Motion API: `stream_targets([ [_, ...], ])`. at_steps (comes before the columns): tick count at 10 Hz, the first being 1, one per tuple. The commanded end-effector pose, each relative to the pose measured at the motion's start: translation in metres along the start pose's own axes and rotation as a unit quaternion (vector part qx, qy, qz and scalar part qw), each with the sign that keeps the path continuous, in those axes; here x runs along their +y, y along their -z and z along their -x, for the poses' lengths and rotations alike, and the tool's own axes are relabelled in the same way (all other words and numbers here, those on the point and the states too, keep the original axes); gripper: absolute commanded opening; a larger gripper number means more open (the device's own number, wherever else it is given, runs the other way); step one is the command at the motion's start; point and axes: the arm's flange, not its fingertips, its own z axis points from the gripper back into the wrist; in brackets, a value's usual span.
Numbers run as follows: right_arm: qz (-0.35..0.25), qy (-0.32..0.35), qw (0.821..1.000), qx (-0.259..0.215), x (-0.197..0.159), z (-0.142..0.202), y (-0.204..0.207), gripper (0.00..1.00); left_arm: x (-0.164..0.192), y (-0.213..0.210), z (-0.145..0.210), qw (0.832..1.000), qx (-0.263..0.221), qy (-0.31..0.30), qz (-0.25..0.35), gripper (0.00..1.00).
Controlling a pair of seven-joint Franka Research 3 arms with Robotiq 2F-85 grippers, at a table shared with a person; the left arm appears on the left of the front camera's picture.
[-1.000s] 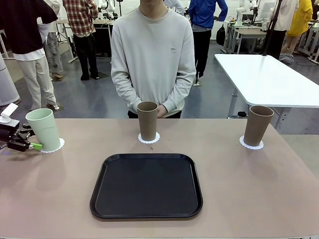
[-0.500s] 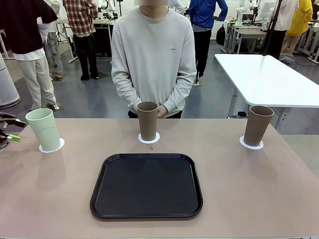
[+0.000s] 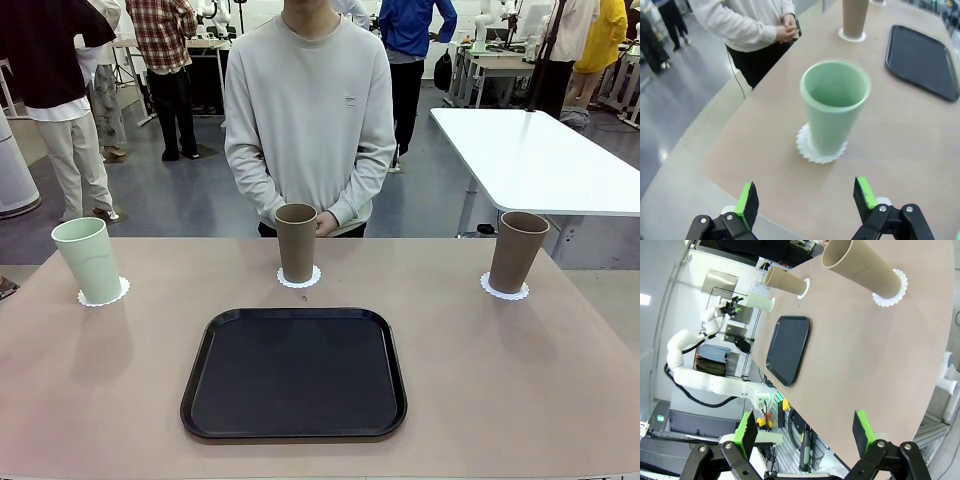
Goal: Place coasters on the table and set cups on them.
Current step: Take one Reusable plastic cup from the Flat Tray and place it on a coaster set by the human.
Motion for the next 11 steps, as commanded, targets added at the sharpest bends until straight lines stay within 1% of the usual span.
stream_targets([
  [1,0.001,-0.001,1.000,-0.002,0.001,0.000,0.000,1.00,-0.064,-0.026,-0.064,0.998,0.057,-0.003,-0.004,1.00],
  [2,0.001,-0.001,1.000,-0.002,0.001,0.000,0.000,1.00,-0.078,-0.032,-0.084,0.996,0.086,0.015,-0.019,1.00],
  [3,0.001,-0.001,1.000,-0.002,0.001,0.000,0.000,1.00,-0.088,-0.037,-0.102,0.991,0.125,0.032,-0.021,1.00],
  [4,0.001,-0.001,1.000,-0.002,0.001,0.000,0.000,1.00,-0.108,-0.037,-0.118,0.983,0.177,0.039,-0.035,1.00],
  [5,0.001,-0.001,1.000,-0.002,0.001,0.000,0.000,1.00,-0.130,-0.027,-0.129,0.970,0.230,0.057,-0.050,1.00],
  [6,0.001,-0.001,1.000,-0.002,0.001,0.000,0.000,1.00,-0.145,-0.017,-0.141,0.962,0.257,0.063,-0.062,1.00],
  [7,0.001,-0.001,1.000,-0.002,0.001,0.000,0.000,1.00,-0.158,0.000,-0.150,0.957,0.275,0.059,-0.063,1.00],
  [8,0.001,-0.001,1.000,-0.002,0.001,0.000,0.000,1.00,-0.167,0.021,-0.160,0.955,0.284,0.047,-0.070,1.00],
  [10,0.001,-0.001,1.000,-0.002,0.001,0.000,0.000,1.00,-0.165,0.058,-0.169,0.950,0.295,0.023,-0.101,1.00],
  [11,0.001,-0.001,1.000,-0.002,0.001,0.000,0.000,1.00,-0.165,0.066,-0.172,0.952,0.292,0.007,-0.098,1.00],
])
